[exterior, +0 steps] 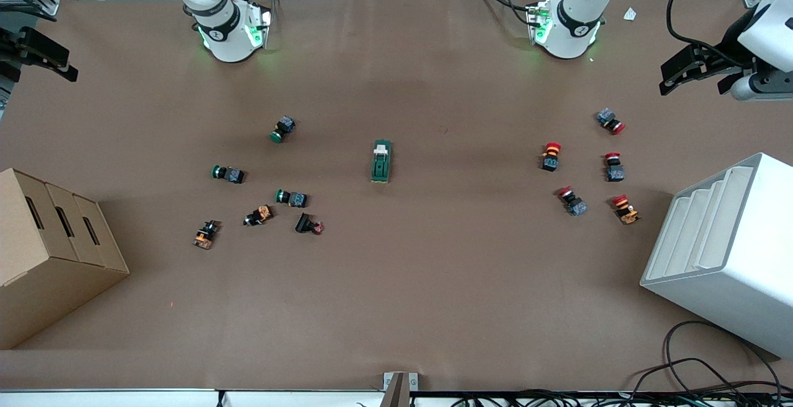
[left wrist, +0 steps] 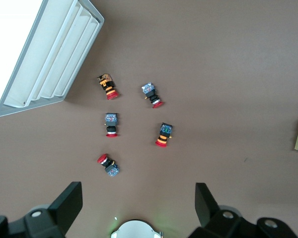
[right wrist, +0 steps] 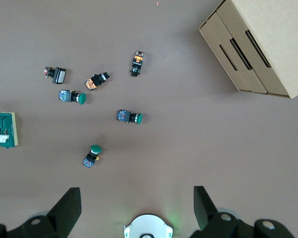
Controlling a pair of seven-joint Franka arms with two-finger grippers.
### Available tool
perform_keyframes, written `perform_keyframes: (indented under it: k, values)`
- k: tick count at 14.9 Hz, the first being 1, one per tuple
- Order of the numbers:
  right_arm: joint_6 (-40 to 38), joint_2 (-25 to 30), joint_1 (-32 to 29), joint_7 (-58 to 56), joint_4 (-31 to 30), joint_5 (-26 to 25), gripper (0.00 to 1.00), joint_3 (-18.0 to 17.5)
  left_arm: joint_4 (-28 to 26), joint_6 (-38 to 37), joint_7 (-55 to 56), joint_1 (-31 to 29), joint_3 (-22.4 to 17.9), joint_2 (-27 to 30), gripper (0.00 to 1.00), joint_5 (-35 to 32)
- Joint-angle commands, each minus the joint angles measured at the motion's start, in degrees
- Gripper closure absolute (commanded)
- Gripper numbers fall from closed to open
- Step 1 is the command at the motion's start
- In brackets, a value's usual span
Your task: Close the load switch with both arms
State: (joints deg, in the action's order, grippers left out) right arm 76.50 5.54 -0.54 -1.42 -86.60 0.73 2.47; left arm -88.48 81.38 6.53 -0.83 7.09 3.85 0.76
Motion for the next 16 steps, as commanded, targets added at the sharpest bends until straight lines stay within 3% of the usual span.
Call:
perform_keyframes:
  k: [1,6,9,13,16]
  values:
    - [0.67,1.84,-0.25,1.59,-2.0,0.32,0.0,-0.45,1.55,-1.22,-1.52,-0.13,0.12,-0.6,0.0,-0.94]
    - [1.46,1.84,-0.34,0.63,-2.09,2.09,0.0,-0.19,3.65,-1.22,-0.38,1.01,0.9,-2.96,0.0,-0.5]
    - [1.99,1.84,-0.52,-1.74,-2.09,2.0,0.0,-0.1,3.75,1.14,0.76,2.5,5.02,-5.86,0.0,-0.85]
    - [1.55,1.93,-0.43,-1.92,-2.09,1.56,0.0,-0.1,2.87,8.07,16.19,5.83,12.84,-9.64,0.0,-1.2]
    - [1.28,1.93,-0.43,-2.01,-2.09,1.38,0.0,-0.1,-1.85,14.4,27.62,11.8,14.09,-10.35,0.0,-3.56]
